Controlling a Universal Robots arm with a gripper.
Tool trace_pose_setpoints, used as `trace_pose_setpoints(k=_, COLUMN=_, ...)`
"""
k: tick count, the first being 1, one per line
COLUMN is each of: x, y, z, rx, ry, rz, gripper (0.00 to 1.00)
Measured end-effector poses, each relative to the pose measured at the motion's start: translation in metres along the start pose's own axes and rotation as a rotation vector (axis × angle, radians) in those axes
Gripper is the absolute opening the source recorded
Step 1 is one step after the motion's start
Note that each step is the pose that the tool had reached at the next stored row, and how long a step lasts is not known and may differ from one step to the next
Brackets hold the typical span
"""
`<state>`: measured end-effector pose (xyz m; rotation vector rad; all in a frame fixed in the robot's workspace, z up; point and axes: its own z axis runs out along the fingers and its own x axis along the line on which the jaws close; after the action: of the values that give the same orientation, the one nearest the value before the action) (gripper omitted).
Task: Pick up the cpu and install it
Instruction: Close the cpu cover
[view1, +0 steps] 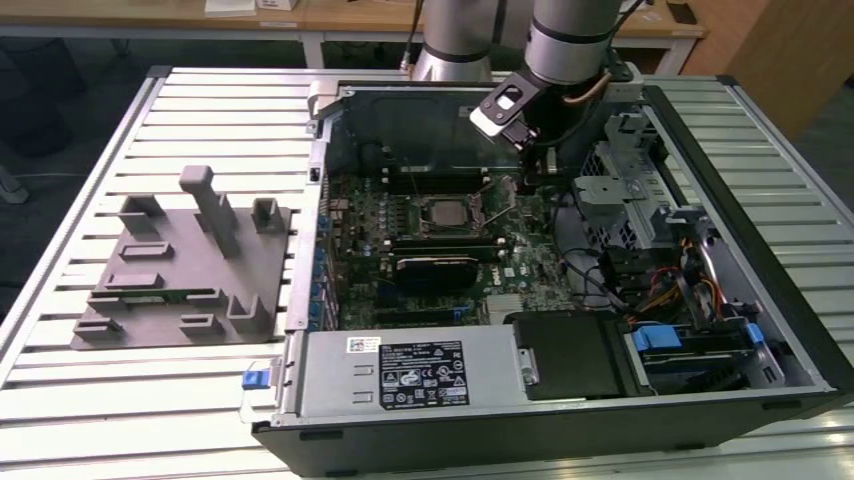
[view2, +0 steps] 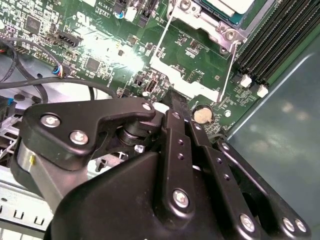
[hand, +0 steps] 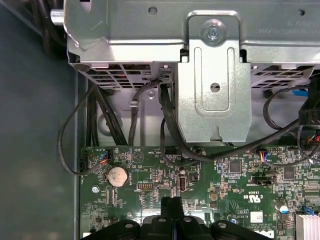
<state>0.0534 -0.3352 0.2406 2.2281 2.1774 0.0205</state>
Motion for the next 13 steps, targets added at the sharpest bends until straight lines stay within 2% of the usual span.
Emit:
trace_pose_setpoints(k=4, x=-0.0001, y=-0.0051, z=-0.0001, rx=-0.0001, ry=0.0, rz=0.0, gripper=0.11)
trace_pose_setpoints(k=13, x=-0.0006, y=-0.0272, z=-0.0008, rx=-0.0017, ry=0.0, rz=0.0, gripper=0.11)
